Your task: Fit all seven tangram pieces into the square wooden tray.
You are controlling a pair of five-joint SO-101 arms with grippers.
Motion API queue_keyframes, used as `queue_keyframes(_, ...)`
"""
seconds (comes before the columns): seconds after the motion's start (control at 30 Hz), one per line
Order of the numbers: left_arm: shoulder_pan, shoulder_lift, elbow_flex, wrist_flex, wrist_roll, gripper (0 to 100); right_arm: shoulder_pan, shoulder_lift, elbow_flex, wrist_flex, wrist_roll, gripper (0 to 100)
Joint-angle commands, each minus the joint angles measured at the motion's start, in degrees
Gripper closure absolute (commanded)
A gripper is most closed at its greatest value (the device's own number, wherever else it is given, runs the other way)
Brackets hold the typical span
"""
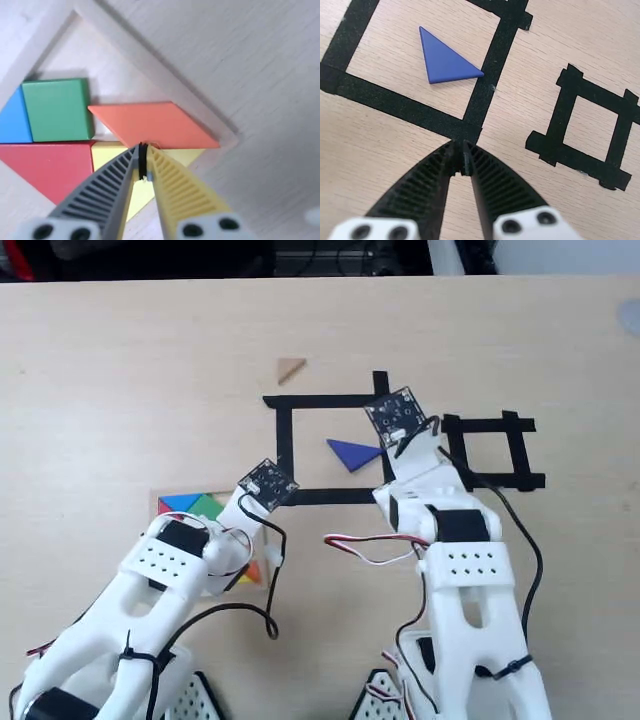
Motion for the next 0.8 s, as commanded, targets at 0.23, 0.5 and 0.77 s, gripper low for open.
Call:
queue_keyframes(0.23,-2.9,18.0,-11.8,2.5,2.0,97,-0.8,-0.8,-0.1,-0.9,0.3,98.7)
queue_keyframes(0.5,-2.7,18.4,-13.1,-1.9,1.8,97,-0.8,-0.8,-0.1,-1.0,0.3,98.7)
queue_keyframes(0.77,-2.7,16.3,-13.2,-4.2,-2.9,97,-0.8,-0.8,-0.1,-1.1,0.3,98.7)
